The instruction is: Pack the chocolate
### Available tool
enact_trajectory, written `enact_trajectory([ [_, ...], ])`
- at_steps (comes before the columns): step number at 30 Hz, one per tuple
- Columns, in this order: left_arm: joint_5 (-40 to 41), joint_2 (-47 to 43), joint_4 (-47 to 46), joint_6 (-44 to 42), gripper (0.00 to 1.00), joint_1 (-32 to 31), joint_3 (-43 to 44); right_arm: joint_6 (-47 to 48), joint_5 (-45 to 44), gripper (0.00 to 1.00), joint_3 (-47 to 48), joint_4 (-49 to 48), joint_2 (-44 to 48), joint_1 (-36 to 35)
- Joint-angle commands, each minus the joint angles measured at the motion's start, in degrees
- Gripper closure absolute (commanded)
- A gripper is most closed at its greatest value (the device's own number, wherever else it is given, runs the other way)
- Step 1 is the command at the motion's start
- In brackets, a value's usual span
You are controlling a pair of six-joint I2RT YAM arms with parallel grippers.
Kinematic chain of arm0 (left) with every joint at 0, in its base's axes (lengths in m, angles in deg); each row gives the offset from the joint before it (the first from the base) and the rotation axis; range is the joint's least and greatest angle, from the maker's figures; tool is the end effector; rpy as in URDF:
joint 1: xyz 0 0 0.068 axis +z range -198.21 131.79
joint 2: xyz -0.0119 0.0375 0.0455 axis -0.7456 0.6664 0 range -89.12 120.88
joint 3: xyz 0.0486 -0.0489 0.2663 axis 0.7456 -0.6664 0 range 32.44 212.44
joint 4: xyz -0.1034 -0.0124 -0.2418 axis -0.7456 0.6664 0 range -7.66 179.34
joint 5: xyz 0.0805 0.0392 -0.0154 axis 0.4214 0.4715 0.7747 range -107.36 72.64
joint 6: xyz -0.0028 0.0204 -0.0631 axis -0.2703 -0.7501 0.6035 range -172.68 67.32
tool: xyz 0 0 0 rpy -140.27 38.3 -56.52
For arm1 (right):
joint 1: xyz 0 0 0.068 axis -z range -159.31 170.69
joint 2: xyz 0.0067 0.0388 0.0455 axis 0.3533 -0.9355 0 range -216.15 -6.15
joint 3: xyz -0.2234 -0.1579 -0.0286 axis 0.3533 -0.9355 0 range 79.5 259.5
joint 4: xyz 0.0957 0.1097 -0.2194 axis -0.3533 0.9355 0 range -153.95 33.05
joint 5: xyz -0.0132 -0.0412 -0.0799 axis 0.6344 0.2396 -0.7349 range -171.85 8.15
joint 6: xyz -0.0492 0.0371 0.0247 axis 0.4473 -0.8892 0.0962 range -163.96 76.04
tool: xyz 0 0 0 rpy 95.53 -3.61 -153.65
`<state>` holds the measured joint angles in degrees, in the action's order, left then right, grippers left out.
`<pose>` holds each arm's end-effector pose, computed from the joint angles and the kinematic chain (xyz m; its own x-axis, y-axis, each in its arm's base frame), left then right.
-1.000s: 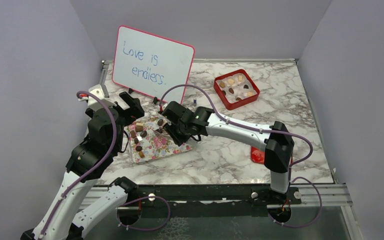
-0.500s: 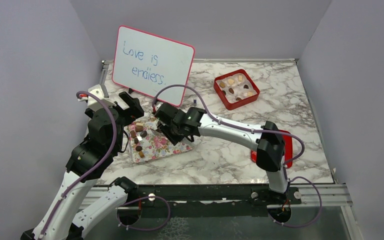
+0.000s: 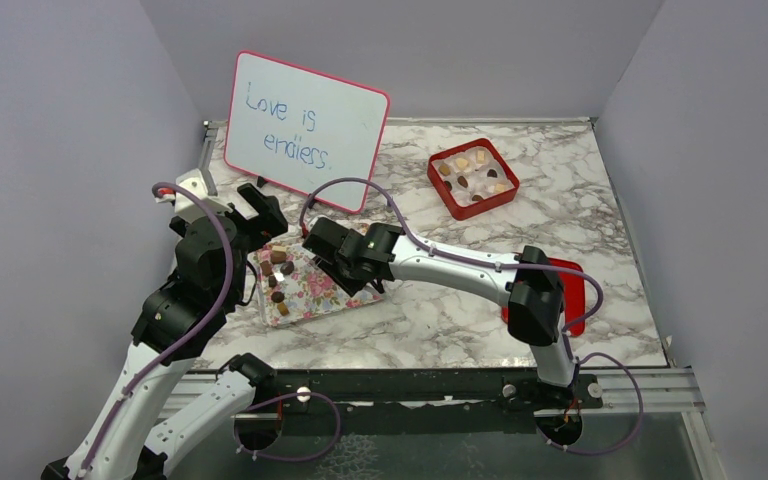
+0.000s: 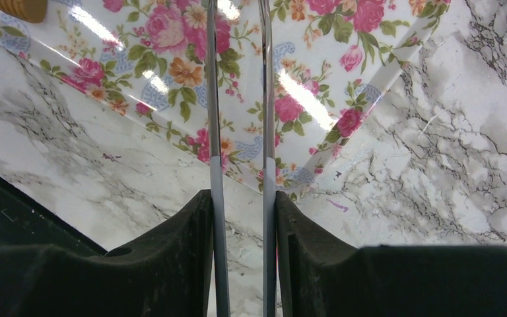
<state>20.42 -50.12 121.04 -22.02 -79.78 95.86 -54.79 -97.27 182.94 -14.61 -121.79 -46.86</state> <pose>0.1234 -0.0381 0.4093 -0.1338 -0.3907 -0.9107 -0.1864 0.9125 -0.3641 0.1842 0.4093 0.2505 -0.4880 -0.7069 -0.5120 -0.7645 0.6293 -0.1402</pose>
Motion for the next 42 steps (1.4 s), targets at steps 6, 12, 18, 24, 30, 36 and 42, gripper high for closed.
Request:
enact_trajectory([
  [6,0.59,-0.84,-0.54,0.37,0.02,0.19,0.21,0.24,-3.06,0.66,0.95,-0.46,-0.4,-0.56],
  [12,0.54,-0.88,-0.44,0.54,0.02,0.2,0.13,0.46,-2.15,0.68,-0.07,-2.14,1.04,-0.53],
  [18,0.28,-0.68,-0.43,1.17,0.02,0.2,-0.46,0.21,-1.83,0.69,-0.97,-2.16,2.45,-0.55],
  [24,0.17,-0.93,-0.42,2.04,0.02,0.2,-0.77,-0.46,-2.67,0.69,-2.67,-2.24,4.9,-0.56],
  [30,0.01,-1.03,-0.4,2.2,0.02,0.2,-0.89,-0.49,-2.35,0.69,-4.94,-4.01,8.47,-0.55],
  [36,-0.46,-0.77,-0.43,2.17,0.02,0.2,-0.93,-0.98,-2.4,0.69,-6.22,-4.54,10.68,-0.52],
  [42,-0.46,-0.64,-0.4,2.13,0.02,0.19,-1.1,-2.55,-3.7,0.69,-5.89,-3.56,11.46,-0.48],
])
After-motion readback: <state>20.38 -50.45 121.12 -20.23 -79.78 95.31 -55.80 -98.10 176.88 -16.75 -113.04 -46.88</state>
